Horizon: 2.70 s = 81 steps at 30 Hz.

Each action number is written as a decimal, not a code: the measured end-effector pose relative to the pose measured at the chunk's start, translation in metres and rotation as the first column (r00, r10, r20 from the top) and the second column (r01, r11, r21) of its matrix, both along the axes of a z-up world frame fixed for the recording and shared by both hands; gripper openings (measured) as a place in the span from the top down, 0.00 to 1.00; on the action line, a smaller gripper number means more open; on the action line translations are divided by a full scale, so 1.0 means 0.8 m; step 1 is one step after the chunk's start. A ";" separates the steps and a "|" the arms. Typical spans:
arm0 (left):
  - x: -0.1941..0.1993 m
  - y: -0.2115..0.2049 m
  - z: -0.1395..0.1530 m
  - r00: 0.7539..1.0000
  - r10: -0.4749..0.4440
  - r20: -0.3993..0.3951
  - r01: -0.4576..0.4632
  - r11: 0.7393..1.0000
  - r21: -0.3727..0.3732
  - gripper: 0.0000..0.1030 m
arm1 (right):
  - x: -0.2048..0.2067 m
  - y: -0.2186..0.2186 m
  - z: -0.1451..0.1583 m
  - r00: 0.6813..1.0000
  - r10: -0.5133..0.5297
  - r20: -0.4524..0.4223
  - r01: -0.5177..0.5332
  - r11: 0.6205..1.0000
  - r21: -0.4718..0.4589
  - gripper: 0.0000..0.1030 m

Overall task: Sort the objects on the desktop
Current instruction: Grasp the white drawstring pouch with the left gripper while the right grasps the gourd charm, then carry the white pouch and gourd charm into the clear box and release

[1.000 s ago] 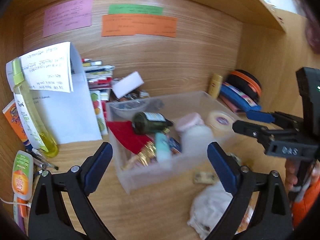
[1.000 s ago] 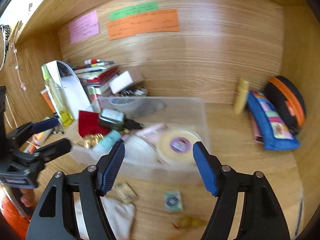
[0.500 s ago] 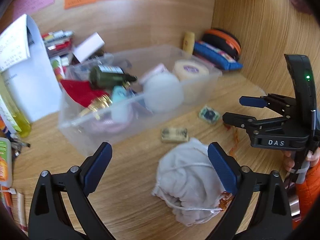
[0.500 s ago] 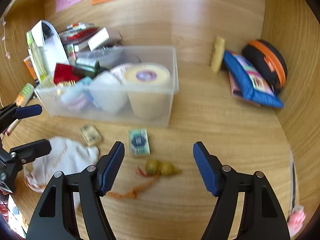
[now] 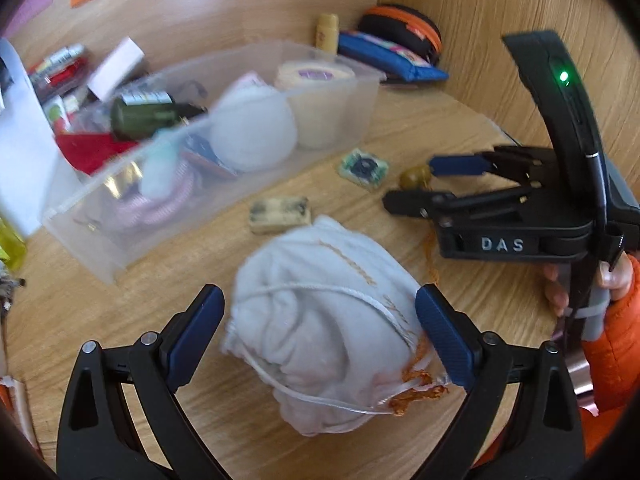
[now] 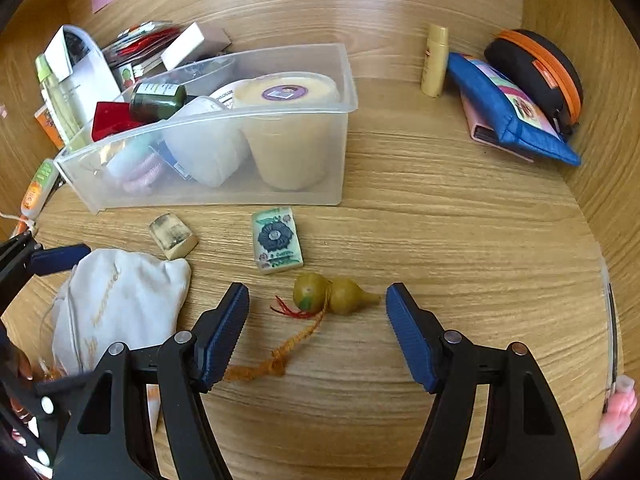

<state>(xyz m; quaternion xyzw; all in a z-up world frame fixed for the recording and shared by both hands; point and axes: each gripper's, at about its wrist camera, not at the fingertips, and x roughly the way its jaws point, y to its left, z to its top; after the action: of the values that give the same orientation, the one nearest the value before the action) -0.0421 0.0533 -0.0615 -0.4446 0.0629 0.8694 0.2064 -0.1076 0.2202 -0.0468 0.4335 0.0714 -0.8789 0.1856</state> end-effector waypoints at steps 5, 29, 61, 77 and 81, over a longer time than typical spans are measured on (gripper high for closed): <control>-0.009 0.009 -0.010 0.999 0.004 0.047 -0.002 1.000 -0.030 0.05 | 0.000 0.000 0.000 0.999 0.025 -0.027 -0.025 0.999 0.024 0.62; 0.028 -0.055 0.014 0.989 0.138 -0.051 -0.133 0.987 0.095 0.52 | 0.044 0.005 0.071 0.987 0.002 -0.161 -0.023 0.992 -0.127 0.62; -0.138 -0.088 0.118 0.919 0.341 -0.196 -0.319 0.938 0.133 0.53 | -0.128 -0.093 0.119 0.961 0.159 -0.226 -0.172 0.984 -0.041 0.62; -0.197 -0.043 0.067 0.930 0.329 -0.166 -0.324 0.944 0.054 0.46 | -0.165 -0.087 0.073 0.971 0.178 -0.161 -0.183 0.983 -0.020 0.62; -0.187 -0.046 0.071 0.927 0.323 -0.191 -0.319 0.946 0.053 0.42 | -0.163 -0.091 0.070 0.968 0.188 -0.167 -0.191 0.981 -0.002 0.62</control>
<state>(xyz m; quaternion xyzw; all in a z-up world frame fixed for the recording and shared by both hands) -0.1916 0.0167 -0.0050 -0.3582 0.0003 0.9318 0.0591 -0.2381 0.1473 0.0094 0.3481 0.1198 -0.8908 0.2663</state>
